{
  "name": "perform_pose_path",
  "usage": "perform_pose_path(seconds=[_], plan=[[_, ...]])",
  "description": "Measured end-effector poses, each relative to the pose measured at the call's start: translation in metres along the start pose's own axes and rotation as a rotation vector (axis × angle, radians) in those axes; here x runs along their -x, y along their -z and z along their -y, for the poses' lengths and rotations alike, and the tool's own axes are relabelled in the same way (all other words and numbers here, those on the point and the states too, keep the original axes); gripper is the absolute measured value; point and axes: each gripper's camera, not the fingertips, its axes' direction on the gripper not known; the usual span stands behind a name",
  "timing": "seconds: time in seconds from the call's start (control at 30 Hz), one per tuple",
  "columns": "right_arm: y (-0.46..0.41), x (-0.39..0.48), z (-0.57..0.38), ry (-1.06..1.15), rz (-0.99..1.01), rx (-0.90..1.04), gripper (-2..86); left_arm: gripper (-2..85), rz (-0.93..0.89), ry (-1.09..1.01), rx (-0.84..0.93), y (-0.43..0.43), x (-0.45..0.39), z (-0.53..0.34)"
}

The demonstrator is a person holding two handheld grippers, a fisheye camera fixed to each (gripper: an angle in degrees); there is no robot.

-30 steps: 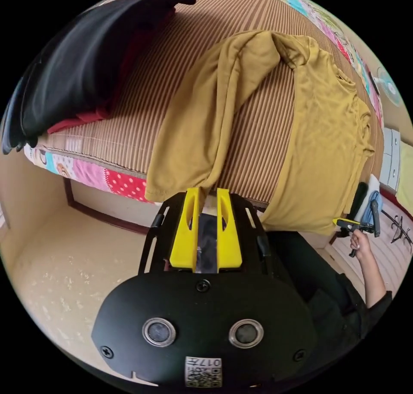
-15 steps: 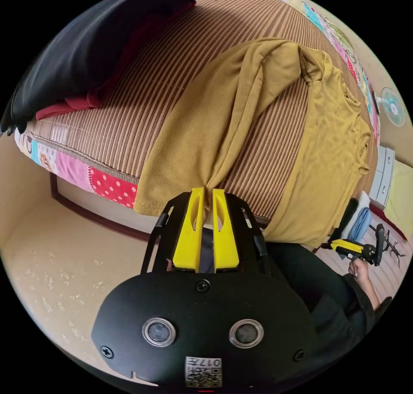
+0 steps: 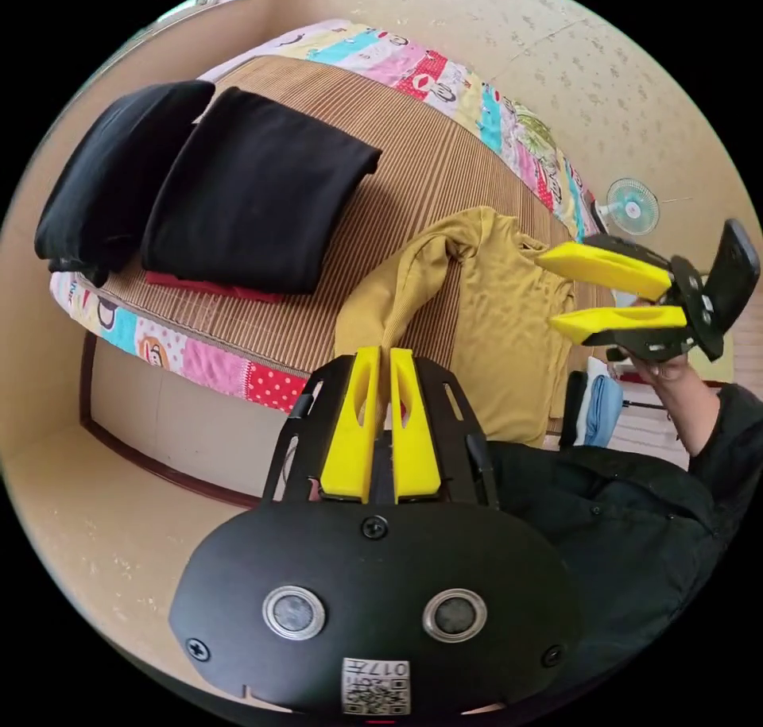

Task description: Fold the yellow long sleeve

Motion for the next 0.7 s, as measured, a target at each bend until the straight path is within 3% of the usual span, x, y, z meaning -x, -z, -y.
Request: perform_pose_path(seconds=[0.17, 0.27, 0.4, 0.6, 0.7], plan=[[-0.056, 0.040, 0.056, 0.332, 0.075, 0.180, 7.0, 0.6, 0.159, -0.170, 0.066, 0.036, -0.007, -0.013], [-0.071, 0.042, 0.072, 0.393, 0.245, 0.254, 4.4, 0.6, 0.125, -0.206, 0.069, 0.051, 0.008, -0.027], [-0.062, 0.036, 0.069, 0.395, 0.313, 0.258, 8.2, 0.7, 0.090, -0.155, 0.064, 0.066, 0.031, -0.034], [-0.044, 0.025, 0.040, 0.260, 0.227, 0.154, 8.8, 0.8, 0.043, -0.202, -0.010, 0.107, 0.030, -0.024], [-0.048, 0.034, 0.040, 0.230, 0.044, 0.152, 5.6, 1.1, 0.061, -0.241, -0.041, 0.128, 0.020, -0.015]])
